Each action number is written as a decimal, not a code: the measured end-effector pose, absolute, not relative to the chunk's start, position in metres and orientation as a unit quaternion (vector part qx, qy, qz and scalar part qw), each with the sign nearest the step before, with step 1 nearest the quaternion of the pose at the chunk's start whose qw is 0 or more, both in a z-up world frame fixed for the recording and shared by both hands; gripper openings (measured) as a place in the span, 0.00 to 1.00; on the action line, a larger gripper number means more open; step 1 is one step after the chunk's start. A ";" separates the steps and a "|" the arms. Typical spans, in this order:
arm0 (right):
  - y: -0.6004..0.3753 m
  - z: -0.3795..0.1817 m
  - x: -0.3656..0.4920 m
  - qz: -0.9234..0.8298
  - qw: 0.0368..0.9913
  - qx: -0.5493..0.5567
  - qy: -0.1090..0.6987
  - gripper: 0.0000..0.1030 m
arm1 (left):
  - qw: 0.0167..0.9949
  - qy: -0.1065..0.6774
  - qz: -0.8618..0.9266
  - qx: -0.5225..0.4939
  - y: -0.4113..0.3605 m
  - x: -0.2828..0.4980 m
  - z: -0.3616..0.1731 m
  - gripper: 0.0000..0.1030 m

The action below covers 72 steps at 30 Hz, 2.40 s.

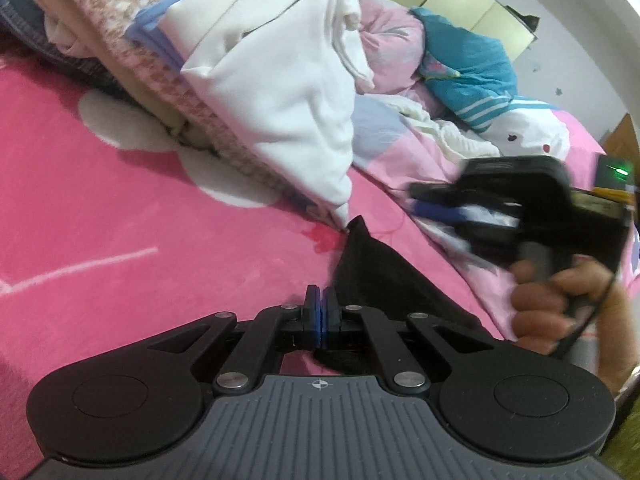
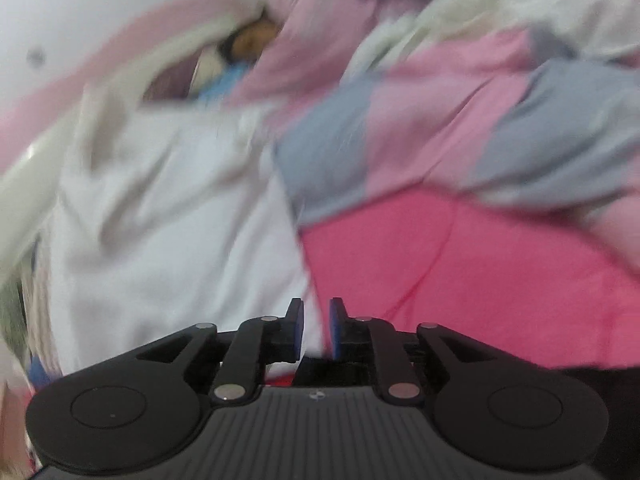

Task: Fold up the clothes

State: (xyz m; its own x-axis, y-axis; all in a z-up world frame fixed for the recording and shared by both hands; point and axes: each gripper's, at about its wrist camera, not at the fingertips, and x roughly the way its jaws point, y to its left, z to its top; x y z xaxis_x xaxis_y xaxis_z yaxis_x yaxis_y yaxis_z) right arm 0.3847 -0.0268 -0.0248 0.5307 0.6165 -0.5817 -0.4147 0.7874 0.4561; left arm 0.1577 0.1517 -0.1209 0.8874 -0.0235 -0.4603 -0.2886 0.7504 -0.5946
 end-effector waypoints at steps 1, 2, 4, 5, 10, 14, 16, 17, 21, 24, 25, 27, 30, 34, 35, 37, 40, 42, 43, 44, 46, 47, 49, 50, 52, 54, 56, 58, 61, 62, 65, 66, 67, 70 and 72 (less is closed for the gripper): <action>-0.033 -0.020 0.388 0.289 0.869 0.128 0.380 0.15 | 0.906 0.226 0.072 -0.349 0.153 0.157 -0.121 0.00; -0.038 -0.017 0.390 0.279 0.872 0.119 0.383 0.15 | 0.905 0.228 0.071 -0.353 0.154 0.158 -0.122 0.00; -0.042 -0.018 0.394 0.271 0.870 0.107 0.398 0.15 | 0.901 0.232 0.065 -0.361 0.156 0.159 -0.124 0.00; -0.042 -0.019 0.396 0.271 0.866 0.100 0.408 0.15 | 0.899 0.231 0.060 -0.367 0.157 0.160 -0.124 0.01; -0.017 -0.033 0.387 0.287 0.851 0.028 0.439 0.33 | 0.896 0.234 0.043 -0.375 0.157 0.161 -0.126 0.04; 0.019 -0.037 0.370 0.313 0.844 -0.060 0.432 0.46 | 0.912 0.246 0.034 -0.328 0.142 0.165 -0.122 0.17; 0.036 -0.046 0.371 0.299 0.841 -0.102 0.439 0.46 | 0.921 0.250 0.033 -0.297 0.134 0.167 -0.120 0.17; 0.044 -0.050 0.373 0.290 0.839 -0.121 0.444 0.45 | 0.924 0.251 0.034 -0.287 0.131 0.167 -0.120 0.16; 0.043 -0.051 0.370 0.296 0.834 -0.125 0.449 0.00 | 0.921 0.256 0.036 -0.290 0.134 0.169 -0.124 0.12; 0.023 -0.030 0.343 0.315 0.850 -0.122 0.405 0.01 | 0.918 0.257 0.037 -0.299 0.137 0.169 -0.126 0.11; 0.014 -0.023 0.329 0.323 0.856 -0.133 0.381 0.01 | 0.918 0.257 0.037 -0.301 0.138 0.169 -0.126 0.11; -0.005 -0.017 0.300 0.334 0.866 -0.168 0.332 0.01 | 0.916 0.257 0.037 -0.305 0.139 0.170 -0.127 0.11; -0.024 -0.021 0.273 0.323 0.868 -0.219 0.308 0.04 | 0.915 0.256 0.037 -0.310 0.140 0.170 -0.127 0.11; -0.050 -0.032 0.254 0.324 0.851 -0.234 0.341 0.22 | 0.915 0.256 0.037 -0.311 0.140 0.171 -0.127 0.11; -0.056 -0.032 0.252 0.328 0.846 -0.229 0.353 0.23 | 0.915 0.256 0.037 -0.311 0.140 0.171 -0.127 0.11; -0.066 -0.031 0.250 0.335 0.837 -0.213 0.377 0.23 | 0.915 0.256 0.037 -0.311 0.139 0.171 -0.127 0.11; -0.079 -0.022 0.252 0.330 0.840 -0.178 0.392 0.23 | 0.915 0.255 0.037 -0.311 0.139 0.171 -0.127 0.11; -0.086 -0.012 0.263 0.315 0.851 -0.130 0.399 0.24 | 0.915 0.255 0.037 -0.311 0.139 0.171 -0.127 0.11; -0.088 -0.008 0.270 0.309 0.855 -0.099 0.405 0.25 | 0.915 0.255 0.037 -0.311 0.139 0.171 -0.127 0.11; -0.090 -0.005 0.280 0.304 0.857 -0.064 0.412 0.26 | 0.915 0.255 0.037 -0.311 0.139 0.171 -0.127 0.11; -0.085 -0.004 0.294 0.298 0.859 -0.021 0.417 0.26 | 0.915 0.255 0.037 -0.311 0.139 0.171 -0.127 0.11; -0.079 -0.005 0.299 0.294 0.860 -0.015 0.416 0.26 | 0.915 0.255 0.037 -0.310 0.139 0.170 -0.127 0.11; -0.066 -0.013 0.310 0.286 0.859 -0.011 0.425 0.26 | 0.915 0.253 0.037 -0.310 0.139 0.170 -0.127 0.11; -0.060 -0.018 0.316 0.281 0.858 -0.009 0.430 0.26 | 0.915 0.253 0.037 -0.311 0.139 0.170 -0.128 0.11; -0.052 -0.029 0.323 0.279 0.849 0.000 0.449 0.26 | 0.915 0.253 0.036 -0.312 0.139 0.170 -0.128 0.11; -0.049 -0.036 0.319 0.292 0.837 0.004 0.463 0.25 | 0.914 0.252 0.036 -0.314 0.140 0.170 -0.128 0.11; -0.051 -0.036 0.304 0.311 0.830 0.001 0.464 0.25 | 0.914 0.252 0.035 -0.316 0.140 0.170 -0.128 0.11; -0.059 -0.034 0.286 0.325 0.825 -0.010 0.462 0.25 | 0.914 0.252 0.035 -0.316 0.140 0.170 -0.129 0.11; -0.070 -0.032 0.258 0.339 0.820 -0.033 0.460 0.25 | 0.914 0.253 0.035 -0.316 0.140 0.170 -0.128 0.11; -0.073 -0.031 0.252 0.341 0.818 -0.039 0.462 0.25 | 0.914 0.253 0.035 -0.316 0.140 0.170 -0.128 0.11; -0.082 -0.029 0.245 0.338 0.816 -0.037 0.468 0.25 | 0.914 0.253 0.035 -0.316 0.140 0.170 -0.128 0.11; -0.086 -0.027 0.245 0.336 0.817 -0.031 0.468 0.25 | 0.914 0.253 0.035 -0.316 0.140 0.170 -0.128 0.11; -0.090 -0.026 0.247 0.333 0.818 -0.023 0.469 0.25 | 0.914 0.253 0.035 -0.316 0.140 0.170 -0.128 0.11; -0.105 -0.021 0.258 0.314 0.822 0.023 0.474 0.25 | 0.914 0.253 0.036 -0.316 0.140 0.170 -0.128 0.11; -0.112 -0.022 0.270 0.297 0.820 0.063 0.485 0.26 | 0.914 0.253 0.036 -0.317 0.140 0.170 -0.128 0.11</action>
